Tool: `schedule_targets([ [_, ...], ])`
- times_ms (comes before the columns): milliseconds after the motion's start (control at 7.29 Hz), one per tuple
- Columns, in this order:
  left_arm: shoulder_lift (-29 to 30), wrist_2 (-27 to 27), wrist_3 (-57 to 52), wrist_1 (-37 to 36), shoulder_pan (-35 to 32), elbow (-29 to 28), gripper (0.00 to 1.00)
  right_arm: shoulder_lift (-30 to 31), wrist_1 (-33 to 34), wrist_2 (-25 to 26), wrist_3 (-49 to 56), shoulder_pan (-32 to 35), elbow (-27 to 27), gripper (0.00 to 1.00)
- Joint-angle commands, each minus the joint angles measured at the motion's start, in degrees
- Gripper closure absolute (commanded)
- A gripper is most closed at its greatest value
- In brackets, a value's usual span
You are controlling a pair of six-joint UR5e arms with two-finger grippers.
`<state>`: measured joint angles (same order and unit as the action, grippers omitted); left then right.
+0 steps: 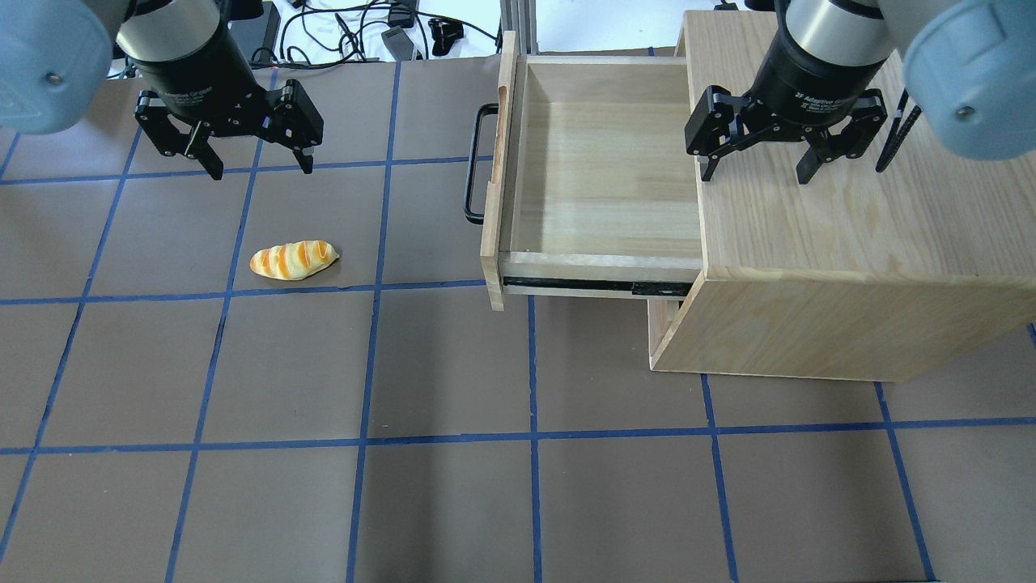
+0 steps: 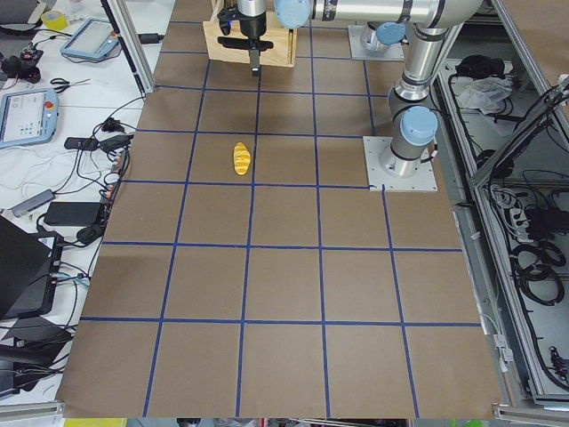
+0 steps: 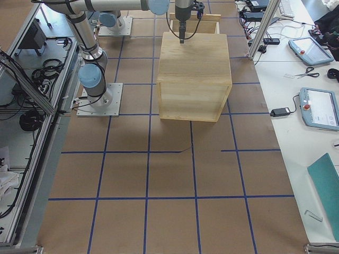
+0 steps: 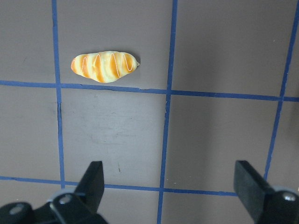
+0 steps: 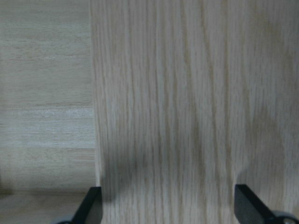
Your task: Open upper drawer
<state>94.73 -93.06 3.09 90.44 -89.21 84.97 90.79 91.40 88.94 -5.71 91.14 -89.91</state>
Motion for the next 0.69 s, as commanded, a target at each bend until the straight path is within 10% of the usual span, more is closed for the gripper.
schedule_targets([
  [0, -1.21, -0.10, -0.19, -0.09, -0.09, 1.16, 0.00, 0.00, 0.01, 0.01, 0.00, 0.00, 0.00, 0.00],
  [549, -1.39, 0.78, -0.19, 0.00, 0.26, 1.60, 0.00, 0.00, 0.01, -0.08, 0.00, 0.00, 0.00, 0.00],
])
